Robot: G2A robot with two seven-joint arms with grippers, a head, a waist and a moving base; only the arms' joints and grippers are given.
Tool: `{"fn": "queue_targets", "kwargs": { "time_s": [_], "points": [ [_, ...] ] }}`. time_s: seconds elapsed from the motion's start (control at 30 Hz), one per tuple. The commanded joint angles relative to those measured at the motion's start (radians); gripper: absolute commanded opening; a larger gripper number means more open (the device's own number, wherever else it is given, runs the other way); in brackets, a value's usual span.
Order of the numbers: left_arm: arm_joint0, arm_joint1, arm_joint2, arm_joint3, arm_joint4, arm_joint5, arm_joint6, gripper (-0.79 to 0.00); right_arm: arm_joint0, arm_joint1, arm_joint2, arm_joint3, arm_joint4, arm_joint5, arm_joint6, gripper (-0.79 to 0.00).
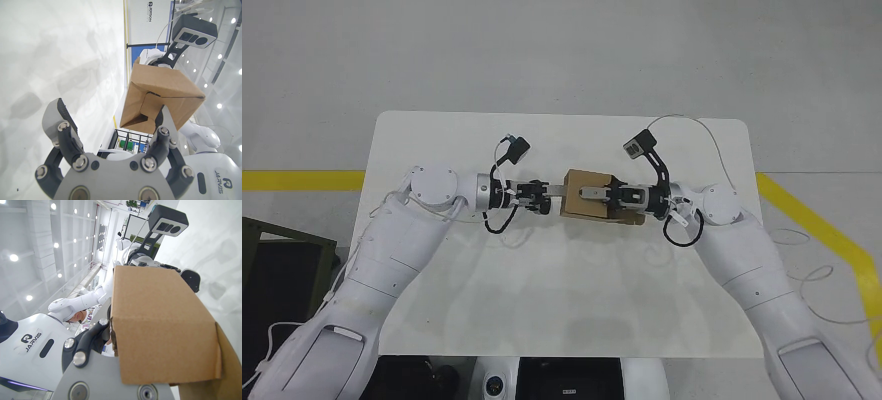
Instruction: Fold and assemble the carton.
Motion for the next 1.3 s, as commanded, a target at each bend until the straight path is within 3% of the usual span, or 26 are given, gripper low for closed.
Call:
{"fn": "queue_targets", "kwargs": {
  "time_s": [0.0, 0.4, 0.7, 1.0, 1.27],
  "points": [
    [0.005, -0.001, 0.0, -0.007, -0.006, -0.002, -0.001, 0.0, 0.002, -0.002, -0.001, 0.001, 0.002, -0.001, 0.001, -0.785],
    [0.0, -0.008, 0.008, 0.001, -0.022, -0.005, 0.0, 0.0, 0.004, -0.006, 0.006, 0.015, -0.008, 0.003, 0.005, -0.785],
    [0.004, 0.023, -0.075, -0.009, 0.09, -0.031, 0.013, 0.0, 0.026, -0.007, -0.013, 0.06, -0.109, 0.089, -0.017, -0.785],
    [0.038, 0.058, -0.175, -0.091, 0.269, -0.193, 0.113, 0.0, 0.097, -0.053, -0.117, 0.144, -0.143, 0.141, -0.054, -0.785],
    [0.056, 0.077, -0.207, -0.116, 0.501, -0.381, 0.212, 0.0, 0.16, -0.111, -0.206, 0.274, -0.139, 0.117, -0.091, -0.785]
  ]
}}
